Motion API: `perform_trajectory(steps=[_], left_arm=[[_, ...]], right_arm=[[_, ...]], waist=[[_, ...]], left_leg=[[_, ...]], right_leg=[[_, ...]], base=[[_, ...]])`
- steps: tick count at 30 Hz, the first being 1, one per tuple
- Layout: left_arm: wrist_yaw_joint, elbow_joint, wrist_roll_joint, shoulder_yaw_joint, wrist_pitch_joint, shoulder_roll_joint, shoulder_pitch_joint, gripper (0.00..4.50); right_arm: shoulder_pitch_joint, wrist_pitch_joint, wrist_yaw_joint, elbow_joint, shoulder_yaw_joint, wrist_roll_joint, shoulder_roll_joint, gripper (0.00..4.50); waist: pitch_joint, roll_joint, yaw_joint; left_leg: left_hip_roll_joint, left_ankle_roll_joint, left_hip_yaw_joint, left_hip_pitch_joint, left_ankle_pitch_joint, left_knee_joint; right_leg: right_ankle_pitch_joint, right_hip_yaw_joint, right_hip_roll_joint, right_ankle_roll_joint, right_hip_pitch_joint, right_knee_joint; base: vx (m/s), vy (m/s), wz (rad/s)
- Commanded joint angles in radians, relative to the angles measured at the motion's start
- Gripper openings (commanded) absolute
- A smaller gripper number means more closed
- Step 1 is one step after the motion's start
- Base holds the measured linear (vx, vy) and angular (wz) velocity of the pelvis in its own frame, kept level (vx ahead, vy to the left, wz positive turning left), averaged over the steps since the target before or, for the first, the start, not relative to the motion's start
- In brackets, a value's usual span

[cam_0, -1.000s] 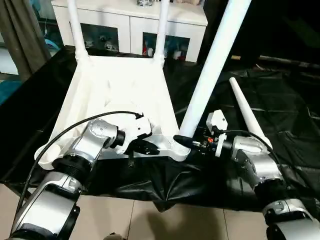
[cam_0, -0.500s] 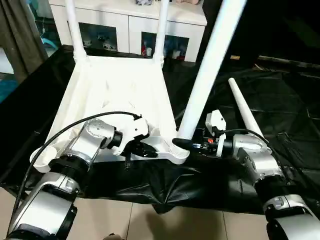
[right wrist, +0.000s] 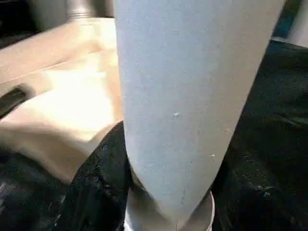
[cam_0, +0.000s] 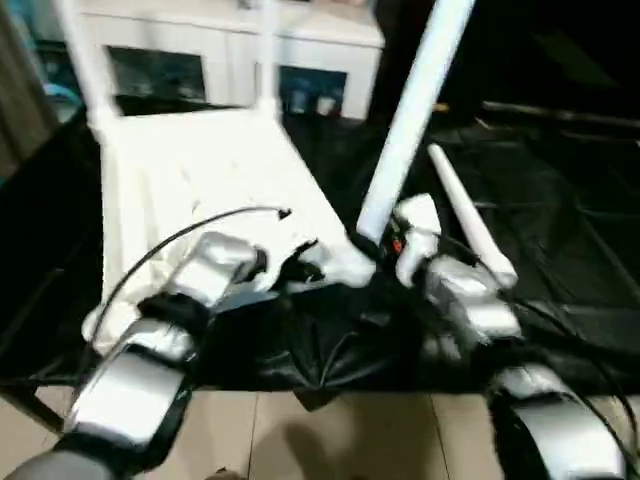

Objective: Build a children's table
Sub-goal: Insert table leg to table base

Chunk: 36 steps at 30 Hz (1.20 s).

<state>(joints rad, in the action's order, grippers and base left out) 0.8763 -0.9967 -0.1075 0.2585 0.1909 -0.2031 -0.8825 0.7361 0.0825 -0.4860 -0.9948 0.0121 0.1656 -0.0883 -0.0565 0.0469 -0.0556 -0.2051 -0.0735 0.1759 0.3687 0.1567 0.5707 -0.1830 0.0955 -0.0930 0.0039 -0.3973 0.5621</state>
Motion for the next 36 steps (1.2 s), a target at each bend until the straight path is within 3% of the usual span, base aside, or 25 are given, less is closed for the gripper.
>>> perform_trajectory(steps=[1, 5, 8, 15, 22, 25, 27, 28, 31, 33, 36], left_arm=[[-0.132, 0.002, 0.01, -0.045, 0.037, 0.05, -0.078, 0.0], [-0.274, -0.032, 0.006, -0.06, 0.074, 0.114, -0.092, 0.0], [-0.327, -0.051, 0.002, -0.063, 0.076, 0.142, -0.103, 0.0], [-0.34, -0.076, -0.002, -0.065, 0.067, 0.154, -0.122, 0.0], [-0.281, -0.072, 0.0, -0.064, 0.024, 0.143, -0.113, 0.0], [-0.239, -0.047, 0.001, -0.055, 0.005, 0.134, -0.098, 0.0], [-0.224, -0.036, 0.002, -0.053, 0.0, 0.128, -0.092, 0.0], [-0.215, -0.031, 0.003, -0.051, -0.006, 0.125, -0.089, 0.0], [-0.187, -0.018, 0.005, -0.049, -0.023, 0.113, -0.082, 0.0], [-0.171, -0.01, 0.007, -0.048, -0.033, 0.107, -0.076, 0.0], [-0.138, 0.008, 0.004, -0.039, -0.051, 0.095, -0.063, 0.0]], right_arm=[[-0.025, -0.114, 0.166, -0.164, 0.019, -0.033, 0.009, 1.88], [0.011, -0.125, 0.274, -0.197, 0.027, -0.039, 0.035, 1.88], [0.028, -0.126, 0.313, -0.213, 0.031, -0.043, 0.052, 1.88], [0.06, -0.118, 0.333, -0.249, 0.042, -0.049, 0.071, 1.88], [0.084, -0.107, 0.276, -0.262, 0.039, -0.059, 0.067, 1.88], [0.104, -0.096, 0.238, -0.258, 0.056, -0.044, 0.06, 2.58], [0.115, -0.088, 0.22, -0.256, 0.06, -0.043, 0.056, 2.6], [0.122, -0.081, 0.209, -0.255, 0.063, -0.043, 0.054, 2.67], [0.136, -0.068, 0.169, -0.25, 0.071, -0.039, 0.047, 3.03], [0.14, -0.059, 0.147, -0.246, 0.074, -0.037, 0.044, 3.14], [0.142, -0.041, 0.104, -0.235, 0.069, -0.04, 0.035, 3.46]], waist=[[0.052, -0.026, 0.007], [0.047, -0.027, 0.008], [0.049, -0.021, 0.004], [0.05, -0.021, 0.002], [0.049, -0.018, 0.003], [0.052, -0.015, 0.001], [0.054, -0.017, 0.0], [0.055, -0.011, -0.002], [0.057, -0.013, -0.004], [0.059, -0.009, -0.007], [0.062, -0.009, -0.011]], left_leg=[[-0.03, -0.06, -0.033, -0.033, 0.612, -0.089], [-0.026, -0.04, -0.028, -0.037, 0.6, -0.084], [-0.023, -0.021, -0.021, -0.042, 0.578, -0.08], [-0.026, -0.018, -0.02, -0.035, 0.558, -0.086], [-0.025, -0.011, -0.02, -0.031, 0.543, -0.086], [-0.026, -0.007, -0.018, -0.029, 0.526, -0.086], [-0.028, -0.008, -0.016, -0.028, 0.508, -0.086], [-0.027, -0.004, -0.014, -0.025, 0.484, -0.085], [-0.029, 0.004, -0.009, -0.021, 0.434, -0.084], [-0.029, 0.014, -0.006, -0.017, 0.398, -0.083], [-0.03, 0.024, -0.002, -0.019, 0.364, -0.079]], right_leg=[[-0.521, -0.027, -0.066, -0.143, 0.021, -0.086], [-0.52, -0.024, -0.065, -0.141, 0.018, -0.098], [-0.508, -0.028, -0.064, -0.143, 0.012, -0.101], [-0.453, -0.033, -0.062, -0.155, 0.016, -0.091], [-0.484, -0.032, -0.064, -0.141, 0.017, -0.094], [-0.454, -0.035, -0.065, -0.155, 0.019, -0.09], [-0.425, -0.039, -0.066, -0.17, 0.02, -0.085], [-0.406, -0.04, -0.068, -0.176, 0.023, -0.083], [-0.363, -0.044, -0.067, -0.193, 0.026, -0.075], [-0.331, -0.046, -0.067, -0.202, 0.031, -0.069], [-0.314, -0.047, -0.067, -0.215, 0.03, -0.066]], base=[[0.0, 0.0, 0.0], [0.0, 0.0, 0.0], [0.0, 0.0, 0.0], [0.0, 0.0, 0.0], [0.0, 0.0, 0.0], [0.0, 0.0, 0.0], [0.0, 0.0, 0.0], [0.0, 0.0, 0.0], [0.0, 0.0, 0.0], [0.0, 0.0, 0.0], [0.0, 0.0, 0.0]])
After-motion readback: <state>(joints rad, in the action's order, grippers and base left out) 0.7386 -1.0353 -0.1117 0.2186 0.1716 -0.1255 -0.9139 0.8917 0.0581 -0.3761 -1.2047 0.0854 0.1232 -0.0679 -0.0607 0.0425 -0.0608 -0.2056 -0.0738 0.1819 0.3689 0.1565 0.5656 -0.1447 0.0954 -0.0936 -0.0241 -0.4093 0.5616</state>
